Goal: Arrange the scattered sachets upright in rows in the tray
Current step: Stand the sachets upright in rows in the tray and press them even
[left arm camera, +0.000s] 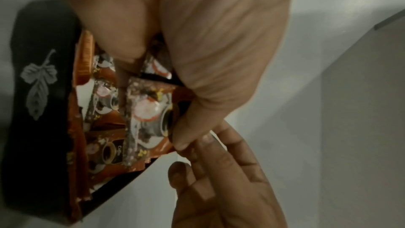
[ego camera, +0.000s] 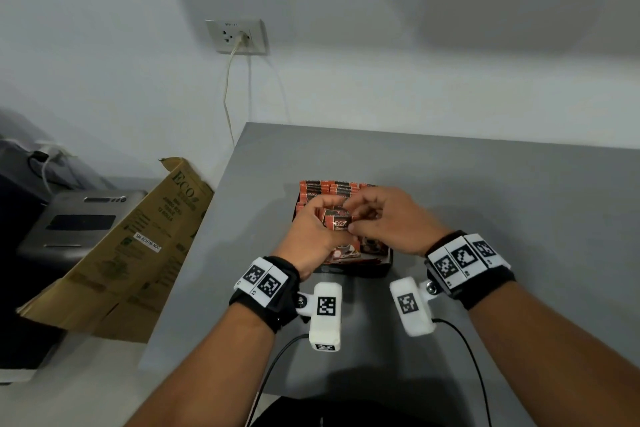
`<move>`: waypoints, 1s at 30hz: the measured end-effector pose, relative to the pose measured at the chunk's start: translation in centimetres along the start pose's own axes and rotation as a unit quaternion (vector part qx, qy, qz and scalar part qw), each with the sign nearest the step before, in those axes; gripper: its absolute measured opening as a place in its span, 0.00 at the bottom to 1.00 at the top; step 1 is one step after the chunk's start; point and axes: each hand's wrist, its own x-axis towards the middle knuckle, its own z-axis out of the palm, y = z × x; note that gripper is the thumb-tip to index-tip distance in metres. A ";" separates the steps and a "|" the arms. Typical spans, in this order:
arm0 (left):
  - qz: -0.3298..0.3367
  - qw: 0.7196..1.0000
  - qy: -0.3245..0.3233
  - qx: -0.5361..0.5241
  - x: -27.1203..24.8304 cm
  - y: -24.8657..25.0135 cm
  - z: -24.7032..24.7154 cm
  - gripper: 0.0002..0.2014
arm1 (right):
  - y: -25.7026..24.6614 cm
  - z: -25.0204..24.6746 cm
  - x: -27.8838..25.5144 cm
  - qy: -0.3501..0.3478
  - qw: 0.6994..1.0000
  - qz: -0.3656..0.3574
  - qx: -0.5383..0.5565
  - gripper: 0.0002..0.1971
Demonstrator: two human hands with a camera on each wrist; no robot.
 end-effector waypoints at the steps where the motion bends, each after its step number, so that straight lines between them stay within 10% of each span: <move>1: -0.001 1.000 -0.002 -0.001 0.1 0.1 0.2 0.36 | -0.1 -0.1 0.1 0.001 1.000 -0.004 -0.007 0.11; 7: -0.029 0.996 0.080 -0.039 0.5 0.1 -1.0 0.20 | 2.5 -1.7 0.8 0.076 0.993 0.064 -0.060 0.12; 16: -0.060 0.988 0.102 -0.095 0.0 -0.3 -2.0 0.24 | 5.5 0.1 1.7 0.013 0.974 0.142 -0.177 0.13; 30: -0.015 0.998 0.064 0.012 -0.3 -0.7 -1.4 0.25 | 5.4 0.1 0.9 0.127 0.971 0.062 -0.194 0.07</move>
